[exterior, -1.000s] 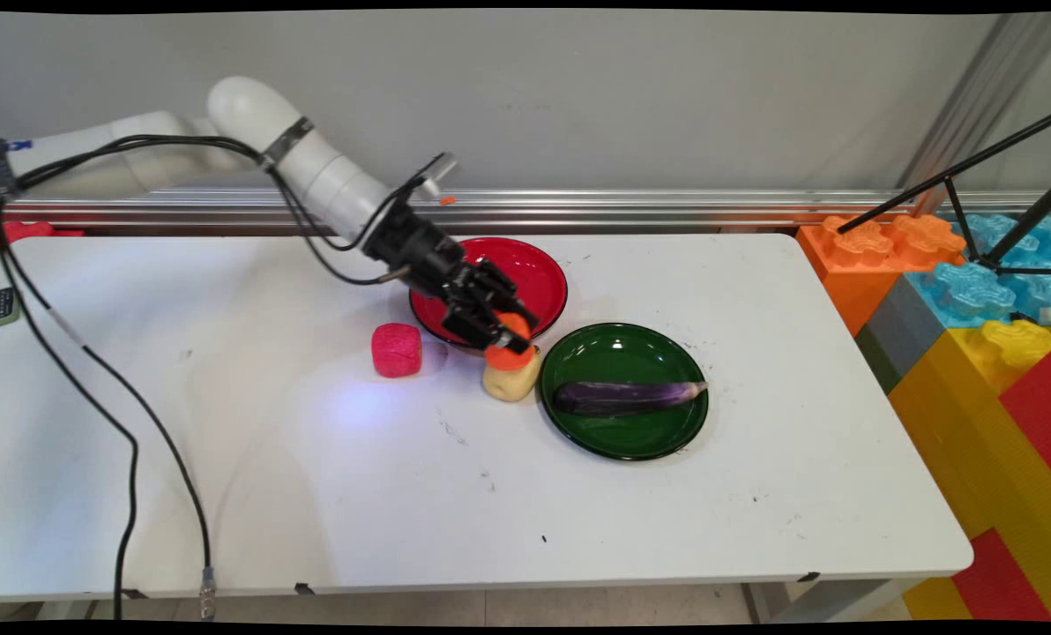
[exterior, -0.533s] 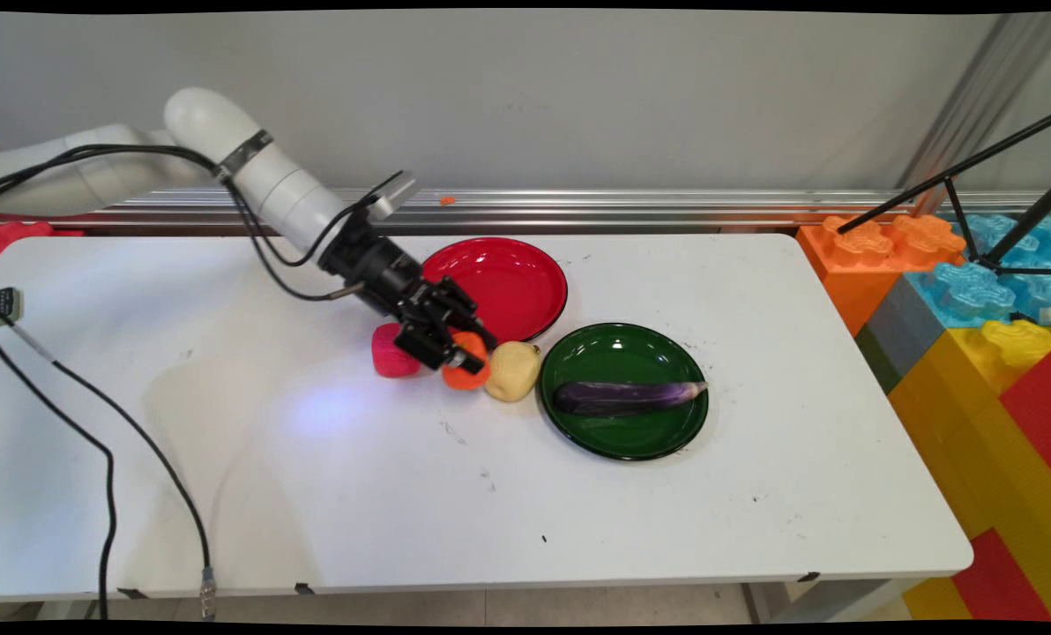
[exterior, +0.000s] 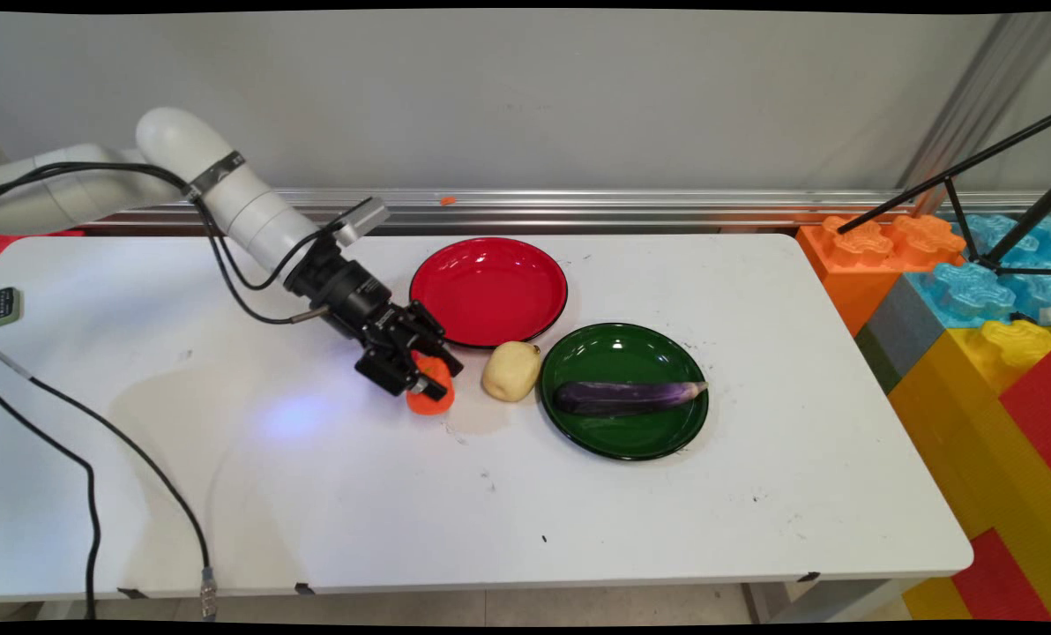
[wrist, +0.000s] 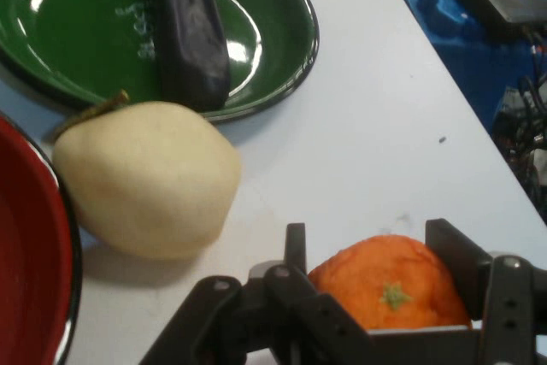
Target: Place the picked object on the table
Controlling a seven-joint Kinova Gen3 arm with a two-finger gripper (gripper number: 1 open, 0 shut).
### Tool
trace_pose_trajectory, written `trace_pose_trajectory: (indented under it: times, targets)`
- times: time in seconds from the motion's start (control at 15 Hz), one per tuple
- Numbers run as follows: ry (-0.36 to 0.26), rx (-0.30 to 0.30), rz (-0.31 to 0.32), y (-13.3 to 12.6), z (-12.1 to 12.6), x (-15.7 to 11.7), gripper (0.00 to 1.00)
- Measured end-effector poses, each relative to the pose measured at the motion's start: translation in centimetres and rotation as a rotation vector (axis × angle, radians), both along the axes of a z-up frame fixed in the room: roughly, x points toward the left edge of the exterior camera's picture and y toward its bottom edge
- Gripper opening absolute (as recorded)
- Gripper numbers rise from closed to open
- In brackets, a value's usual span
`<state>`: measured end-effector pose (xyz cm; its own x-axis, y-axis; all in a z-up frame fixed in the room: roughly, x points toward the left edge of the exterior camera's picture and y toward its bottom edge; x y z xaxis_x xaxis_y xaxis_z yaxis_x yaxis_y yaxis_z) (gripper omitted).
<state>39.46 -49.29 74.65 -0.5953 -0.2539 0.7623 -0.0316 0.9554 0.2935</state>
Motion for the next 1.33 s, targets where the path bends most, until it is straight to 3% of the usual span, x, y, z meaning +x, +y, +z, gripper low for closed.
trace_pose_trajectory:
  times: [1.07, 1.13, 1.33]
  targets:
    - [-0.016, -0.009, 0.004, -0.4, -3.5, 0.3, 0.00]
    - [-0.014, -0.010, 0.004, -0.4, -3.5, 0.3, 1.00]
    - [-0.013, -0.009, 0.002, -0.3, -3.8, 0.3, 1.00]
